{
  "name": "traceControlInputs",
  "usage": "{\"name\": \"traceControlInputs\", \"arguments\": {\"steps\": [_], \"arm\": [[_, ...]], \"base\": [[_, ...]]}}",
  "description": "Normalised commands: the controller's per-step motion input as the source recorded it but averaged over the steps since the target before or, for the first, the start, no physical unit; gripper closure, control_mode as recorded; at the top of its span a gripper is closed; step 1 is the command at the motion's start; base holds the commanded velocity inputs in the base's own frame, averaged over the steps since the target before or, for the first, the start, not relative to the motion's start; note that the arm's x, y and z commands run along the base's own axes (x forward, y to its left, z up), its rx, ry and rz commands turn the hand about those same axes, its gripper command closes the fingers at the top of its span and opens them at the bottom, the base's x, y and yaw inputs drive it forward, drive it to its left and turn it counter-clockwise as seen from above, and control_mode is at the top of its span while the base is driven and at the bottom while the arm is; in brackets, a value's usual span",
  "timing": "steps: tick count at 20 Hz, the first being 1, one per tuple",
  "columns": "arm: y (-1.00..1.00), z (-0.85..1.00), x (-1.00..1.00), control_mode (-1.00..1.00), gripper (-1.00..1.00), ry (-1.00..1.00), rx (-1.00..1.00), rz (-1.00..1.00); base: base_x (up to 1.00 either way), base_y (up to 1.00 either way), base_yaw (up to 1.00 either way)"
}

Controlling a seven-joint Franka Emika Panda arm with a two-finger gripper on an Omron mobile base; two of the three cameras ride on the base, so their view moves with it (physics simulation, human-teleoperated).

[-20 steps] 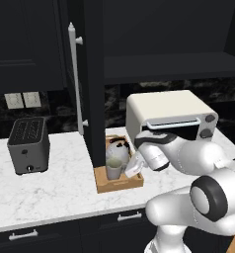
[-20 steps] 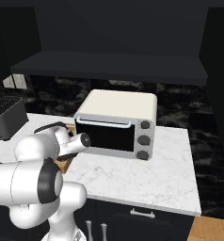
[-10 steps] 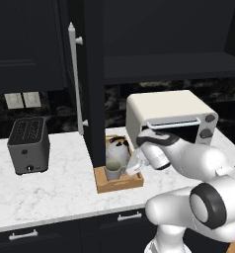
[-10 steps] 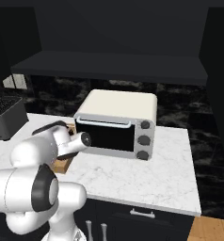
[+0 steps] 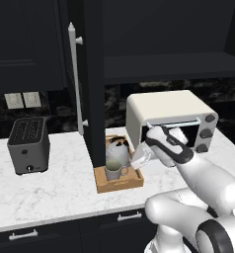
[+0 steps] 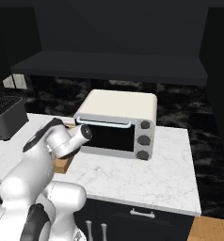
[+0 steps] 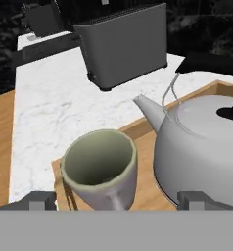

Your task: Pick the kettle from the counter and place it on the tray. Then pick the mug from the cabinet and place it on the tray. Then close the cabinet doors.

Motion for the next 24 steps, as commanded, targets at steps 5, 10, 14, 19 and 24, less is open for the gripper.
{"name": "traceControlInputs", "arguments": {"steps": [5,10,14,19,24], "arm": [[-0.01,0.27,-0.57,-1.00,-1.00,0.00,0.00,-0.15],[-0.24,0.23,-0.68,-1.00,-1.00,0.00,0.00,-0.26],[-0.37,0.31,-0.62,-1.00,-1.00,0.04,0.01,-0.32],[-0.08,0.34,-0.42,-1.00,-1.00,0.01,0.00,-0.25],[0.06,0.19,-0.16,-1.00,-1.00,0.06,-0.01,-0.11]], "base": [[0.00,0.00,0.00],[0.00,0.00,0.00],[0.00,0.00,0.00],[0.00,0.00,0.00],[0.00,0.00,0.00]]}}
